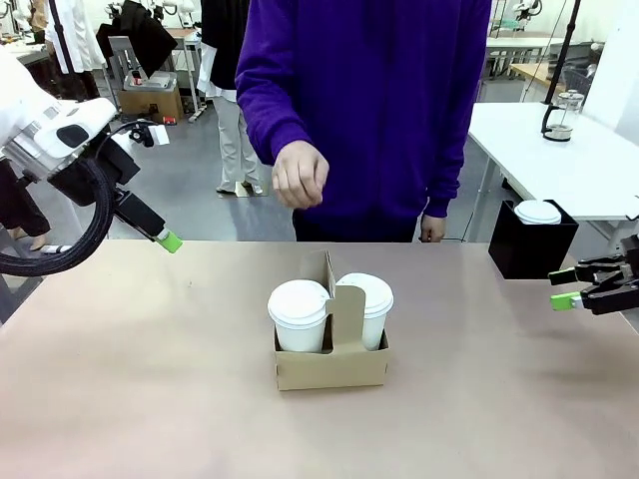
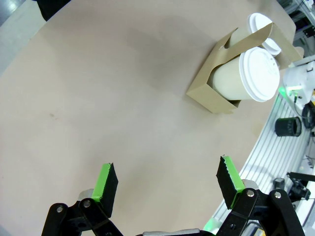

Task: Pour a drink into a cup and package it in a carrier.
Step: Insert the held 600 ml Paper Cup into the Cup Carrier.

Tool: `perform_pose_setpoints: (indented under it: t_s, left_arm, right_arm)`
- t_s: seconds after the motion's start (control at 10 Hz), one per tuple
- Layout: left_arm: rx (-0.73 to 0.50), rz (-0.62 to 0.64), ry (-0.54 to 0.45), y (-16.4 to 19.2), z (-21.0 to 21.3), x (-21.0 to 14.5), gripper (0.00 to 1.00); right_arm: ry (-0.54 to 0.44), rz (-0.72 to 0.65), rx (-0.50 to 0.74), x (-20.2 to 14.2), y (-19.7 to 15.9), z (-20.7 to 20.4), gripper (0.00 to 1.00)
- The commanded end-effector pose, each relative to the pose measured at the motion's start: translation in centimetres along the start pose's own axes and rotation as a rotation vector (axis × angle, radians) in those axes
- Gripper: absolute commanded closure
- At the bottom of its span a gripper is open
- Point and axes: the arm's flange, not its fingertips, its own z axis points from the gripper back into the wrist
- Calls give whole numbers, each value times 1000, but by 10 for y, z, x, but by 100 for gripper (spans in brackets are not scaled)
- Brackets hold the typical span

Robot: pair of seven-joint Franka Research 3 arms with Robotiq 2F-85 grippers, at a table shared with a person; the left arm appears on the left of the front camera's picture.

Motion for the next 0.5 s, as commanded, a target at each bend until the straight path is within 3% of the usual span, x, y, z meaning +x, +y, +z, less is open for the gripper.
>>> perform_pose_setpoints:
  t_s: [0.0,0.4]
  left_arm:
    - [-3,1,-9,0,0,1,0]
    - [-3,1,-9,0,0,1,0]
  right_arm:
    - [-3,1,7,0,1,-1,0]
    - [-3,1,7,0,1,-1,0]
